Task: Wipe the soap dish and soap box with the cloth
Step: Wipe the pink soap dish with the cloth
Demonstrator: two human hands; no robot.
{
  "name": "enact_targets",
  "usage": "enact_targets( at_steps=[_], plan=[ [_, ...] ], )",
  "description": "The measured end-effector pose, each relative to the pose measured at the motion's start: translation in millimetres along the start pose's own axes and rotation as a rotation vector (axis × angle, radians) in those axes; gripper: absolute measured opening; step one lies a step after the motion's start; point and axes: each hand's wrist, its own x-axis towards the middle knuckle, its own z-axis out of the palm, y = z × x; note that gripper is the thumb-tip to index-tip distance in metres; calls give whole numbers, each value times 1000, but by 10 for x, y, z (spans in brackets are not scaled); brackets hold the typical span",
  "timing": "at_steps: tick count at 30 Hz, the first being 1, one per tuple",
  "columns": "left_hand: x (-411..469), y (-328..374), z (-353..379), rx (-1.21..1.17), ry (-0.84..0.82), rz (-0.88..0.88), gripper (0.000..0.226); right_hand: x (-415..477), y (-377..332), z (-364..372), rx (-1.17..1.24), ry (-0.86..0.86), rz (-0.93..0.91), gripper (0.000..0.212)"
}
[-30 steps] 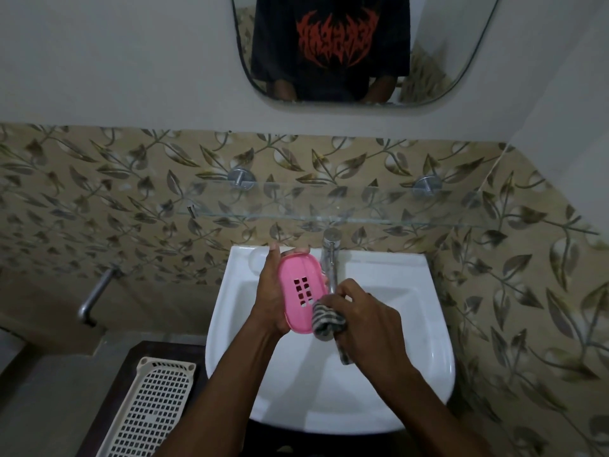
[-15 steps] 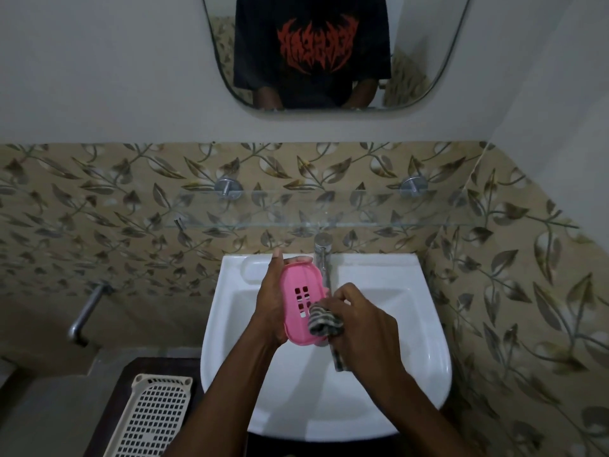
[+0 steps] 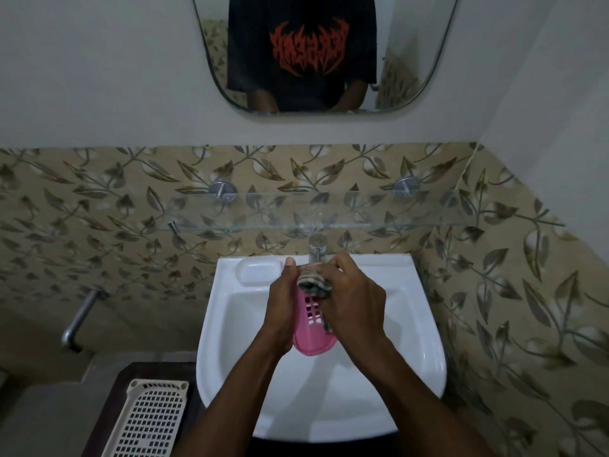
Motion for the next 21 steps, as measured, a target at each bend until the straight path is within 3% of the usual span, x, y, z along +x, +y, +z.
enact_targets(
  at_steps=[3,10,13,16,19,21],
  plan=[
    [-3,-8,32,73,25,89,53,-11,26,-9,33,16,141,21],
    [9,-63,-6,41,51,166,57,-205,22,-85,119,-153,399,28],
    [18,-64,24,19,41,114,61,-146,17,-95,118,-111,352,27],
    [9,-51,73,31,-6,28,66,-89,-2,-40,105,29,172,25],
    [-4,-36,43,6,-7,-5,70,-74,50,-5,78,28,24,32],
    [18,-36,-1,-14,47,34,72,-106,101,0,46,26,25,29]
  ],
)
